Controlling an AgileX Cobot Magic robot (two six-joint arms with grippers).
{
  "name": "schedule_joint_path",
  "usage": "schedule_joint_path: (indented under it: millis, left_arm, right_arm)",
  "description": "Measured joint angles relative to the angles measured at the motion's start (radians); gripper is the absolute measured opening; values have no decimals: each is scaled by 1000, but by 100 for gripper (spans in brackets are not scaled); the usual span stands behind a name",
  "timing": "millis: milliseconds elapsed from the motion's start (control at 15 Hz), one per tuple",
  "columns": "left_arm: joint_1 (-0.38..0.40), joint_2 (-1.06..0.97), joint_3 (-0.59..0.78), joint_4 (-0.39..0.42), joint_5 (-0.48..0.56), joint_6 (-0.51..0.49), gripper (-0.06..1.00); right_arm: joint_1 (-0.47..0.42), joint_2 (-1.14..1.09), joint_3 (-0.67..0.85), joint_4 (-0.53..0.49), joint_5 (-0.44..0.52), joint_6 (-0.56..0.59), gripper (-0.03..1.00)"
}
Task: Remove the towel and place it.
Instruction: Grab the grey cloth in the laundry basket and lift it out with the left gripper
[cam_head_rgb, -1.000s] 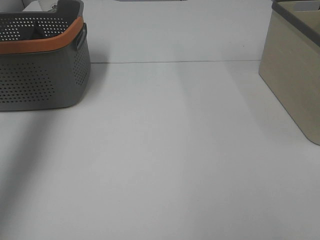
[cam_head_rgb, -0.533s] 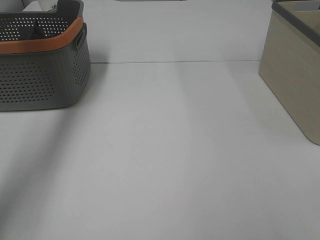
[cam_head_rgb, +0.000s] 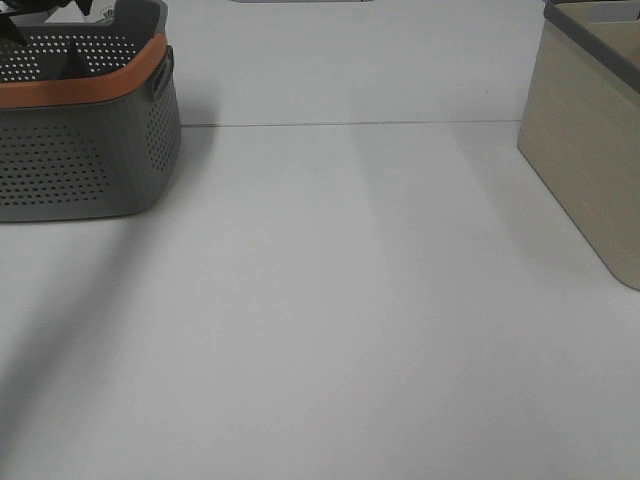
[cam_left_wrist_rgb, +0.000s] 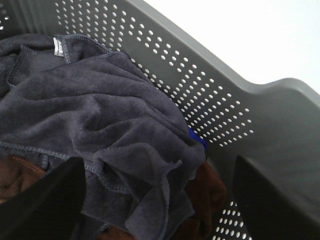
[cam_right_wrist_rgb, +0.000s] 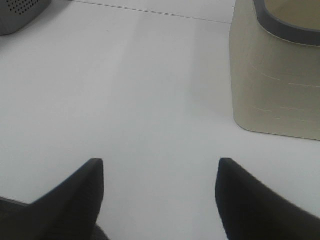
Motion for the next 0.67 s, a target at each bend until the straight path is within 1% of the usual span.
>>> schedule_joint_path:
  millis: [200,400,533,667]
  left_arm:
    - [0,27,0,15,-59,-33,75]
    - [0,58,0,16,-81,-44,75]
    - [0,82,0,16,-112,-50,72]
    - [0,96,0,16,-115,-53,69]
  right_arm:
    - [0,0,0,0,0,0,64]
    - [0,0,0,0,0,0,64]
    - [0,0,0,0,0,0,64]
    - [0,0,0,0,0,1,64]
